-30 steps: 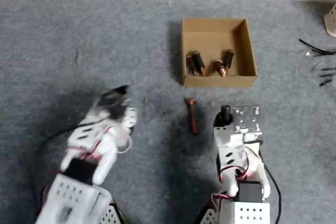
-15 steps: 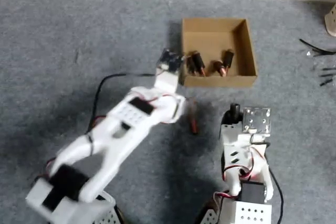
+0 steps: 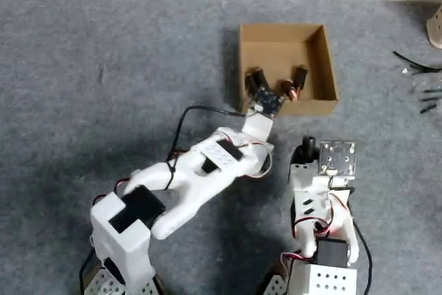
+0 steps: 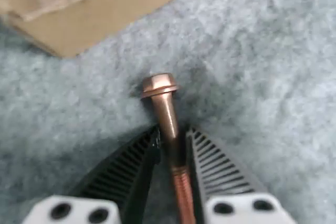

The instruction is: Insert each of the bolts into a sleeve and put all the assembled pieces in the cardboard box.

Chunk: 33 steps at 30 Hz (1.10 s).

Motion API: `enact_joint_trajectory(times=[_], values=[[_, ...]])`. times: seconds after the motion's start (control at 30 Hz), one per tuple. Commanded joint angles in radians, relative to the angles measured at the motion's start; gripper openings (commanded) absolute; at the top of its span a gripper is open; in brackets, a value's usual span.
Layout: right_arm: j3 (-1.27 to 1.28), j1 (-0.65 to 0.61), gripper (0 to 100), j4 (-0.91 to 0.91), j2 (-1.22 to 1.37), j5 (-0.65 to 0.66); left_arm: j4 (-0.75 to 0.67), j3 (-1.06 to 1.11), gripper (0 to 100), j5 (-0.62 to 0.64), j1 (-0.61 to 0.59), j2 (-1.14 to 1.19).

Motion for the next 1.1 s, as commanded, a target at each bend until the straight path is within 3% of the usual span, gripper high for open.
enact_joint_trajectory(times=[0.0,0.2,0.47,0.67,0.77,0.87,1.07], values=[[0.007,0.01,0.5,-0.036,-0.012,-0.002,-0.026,-0.031,7,0.014,-0.01,0.012],[0.007,0.01,0.5,-0.036,-0.012,-0.002,-0.011,-0.047,8,0.135,-0.064,0.016],[0.007,0.008,0.5,-0.036,-0.012,-0.002,0.238,-0.151,8,0.133,-0.077,0.024],[0.008,0.008,0.5,-0.036,-0.012,-0.002,0.244,-0.151,7,0.132,-0.077,0.024],[0.008,0.008,0.5,-0.036,-0.012,-0.002,0.245,-0.151,0,0.124,-0.079,0.013],[0.008,0.007,0.5,-0.038,-0.012,0.0,0.273,-0.148,0,0.069,-0.079,0.001],[0.016,0.002,0.5,-0.076,-0.012,0.002,0.275,-0.022,0,0.054,-0.096,-0.249]])
